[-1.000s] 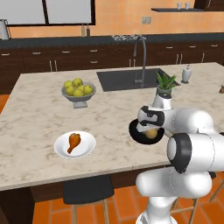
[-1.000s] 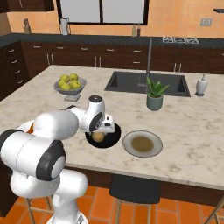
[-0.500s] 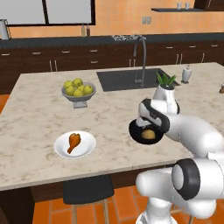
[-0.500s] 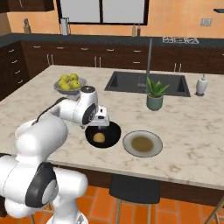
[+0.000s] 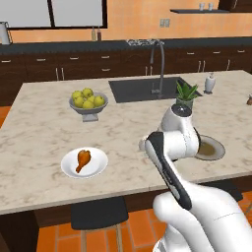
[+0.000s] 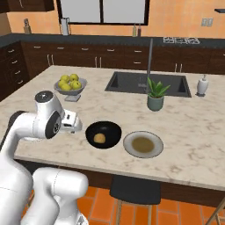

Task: Pick the chicken drumstick and potato from their plates and place them in the bowl. Then put the bowl in the fridge.

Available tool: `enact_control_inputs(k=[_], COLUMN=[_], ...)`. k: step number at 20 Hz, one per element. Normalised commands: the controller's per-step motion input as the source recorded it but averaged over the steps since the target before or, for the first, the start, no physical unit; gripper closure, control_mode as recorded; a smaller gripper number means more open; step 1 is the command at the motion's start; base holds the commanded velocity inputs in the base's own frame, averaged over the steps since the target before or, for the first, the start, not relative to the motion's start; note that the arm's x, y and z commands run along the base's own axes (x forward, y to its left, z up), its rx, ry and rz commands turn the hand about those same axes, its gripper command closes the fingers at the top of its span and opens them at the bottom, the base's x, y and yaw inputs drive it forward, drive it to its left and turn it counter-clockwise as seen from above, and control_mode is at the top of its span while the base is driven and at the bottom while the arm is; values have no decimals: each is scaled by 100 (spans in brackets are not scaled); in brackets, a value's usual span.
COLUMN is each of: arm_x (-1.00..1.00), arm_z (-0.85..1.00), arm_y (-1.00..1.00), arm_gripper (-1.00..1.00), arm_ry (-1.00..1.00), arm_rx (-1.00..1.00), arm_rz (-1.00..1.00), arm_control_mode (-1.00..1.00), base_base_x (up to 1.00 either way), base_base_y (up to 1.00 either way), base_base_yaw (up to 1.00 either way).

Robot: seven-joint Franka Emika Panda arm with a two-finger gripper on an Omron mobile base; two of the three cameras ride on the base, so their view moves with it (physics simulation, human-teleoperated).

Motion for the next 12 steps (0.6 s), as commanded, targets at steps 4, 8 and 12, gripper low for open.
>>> enact_control_inputs(k=[4, 8, 12], arm_x=[-30, 8, 39], arm_z=[19, 36, 51], arm_y=[100, 100, 99], arm_gripper=[-100, -100, -100], arm_ry=[-6, -1, 1], arm_rx=[1, 0, 1], arm_rz=[-47, -38, -15], arm_control_mode=[-100, -100, -100], base_base_x=[0, 0, 0], base_base_y=[0, 0, 0], base_base_yaw=[0, 0, 0])
